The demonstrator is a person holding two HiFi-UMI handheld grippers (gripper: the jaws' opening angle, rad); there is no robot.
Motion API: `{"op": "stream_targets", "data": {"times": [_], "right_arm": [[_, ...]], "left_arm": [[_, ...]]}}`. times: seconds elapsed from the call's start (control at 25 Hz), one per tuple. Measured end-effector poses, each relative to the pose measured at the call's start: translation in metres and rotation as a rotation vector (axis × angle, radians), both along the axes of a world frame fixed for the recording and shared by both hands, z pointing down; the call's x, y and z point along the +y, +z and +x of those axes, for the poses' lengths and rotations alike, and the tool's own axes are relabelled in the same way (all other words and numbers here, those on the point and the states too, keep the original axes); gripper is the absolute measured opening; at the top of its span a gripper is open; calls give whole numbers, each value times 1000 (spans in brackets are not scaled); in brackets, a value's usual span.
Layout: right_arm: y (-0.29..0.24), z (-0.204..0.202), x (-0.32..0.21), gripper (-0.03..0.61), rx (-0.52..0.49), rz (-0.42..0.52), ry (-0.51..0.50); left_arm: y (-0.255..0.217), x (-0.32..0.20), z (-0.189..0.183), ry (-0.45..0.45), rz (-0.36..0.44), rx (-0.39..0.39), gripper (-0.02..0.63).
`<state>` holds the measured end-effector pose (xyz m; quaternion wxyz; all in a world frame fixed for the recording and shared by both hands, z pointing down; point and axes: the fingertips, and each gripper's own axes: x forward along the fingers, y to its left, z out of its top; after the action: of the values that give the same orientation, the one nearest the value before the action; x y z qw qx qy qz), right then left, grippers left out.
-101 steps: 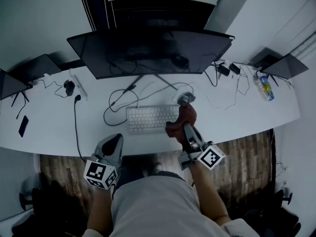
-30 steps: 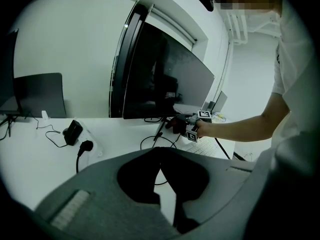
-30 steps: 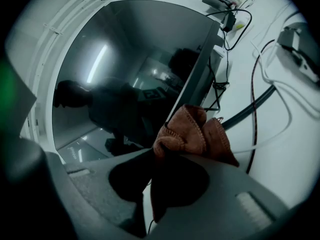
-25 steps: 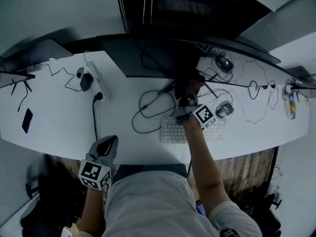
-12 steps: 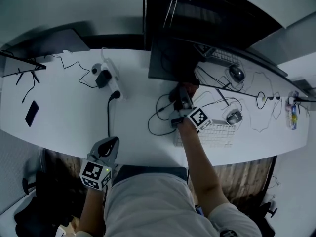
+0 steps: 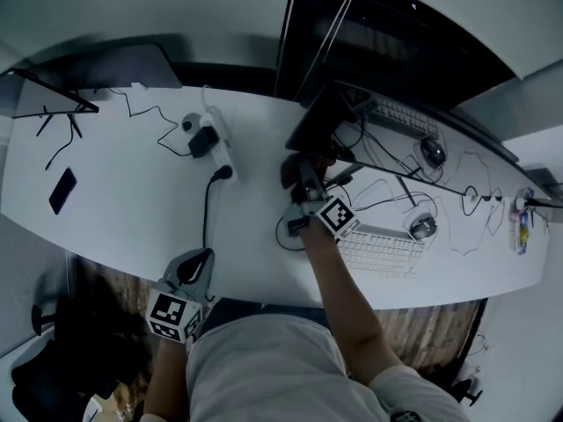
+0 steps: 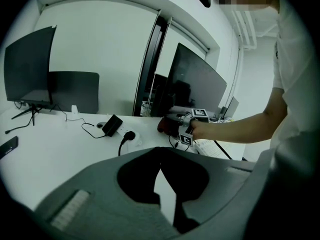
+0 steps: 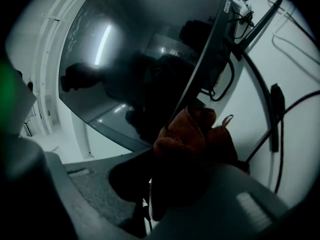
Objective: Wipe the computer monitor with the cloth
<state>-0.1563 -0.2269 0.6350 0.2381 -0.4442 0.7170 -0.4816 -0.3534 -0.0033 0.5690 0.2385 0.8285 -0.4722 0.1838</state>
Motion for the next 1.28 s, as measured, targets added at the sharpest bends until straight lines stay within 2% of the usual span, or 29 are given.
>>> {"op": "stream_targets", "data": {"times": [0.4,0.56,0.96,1.28], "right_arm": [[-9,-55,-1,52,-45,-5,-95],[-19,-73,-3,52,-34,12,-116],[-42,-79,-10,51,-12,35,-28],[-87,-81,-10,51,-57,89,0]], "left_arm": [[10,4,-1,-46,-22,23,9],[11,6,-3,-68,-24,25,9],[14,15,-5,-79,-34,26,9],[8,15,0,-60,-16,34,9]]}}
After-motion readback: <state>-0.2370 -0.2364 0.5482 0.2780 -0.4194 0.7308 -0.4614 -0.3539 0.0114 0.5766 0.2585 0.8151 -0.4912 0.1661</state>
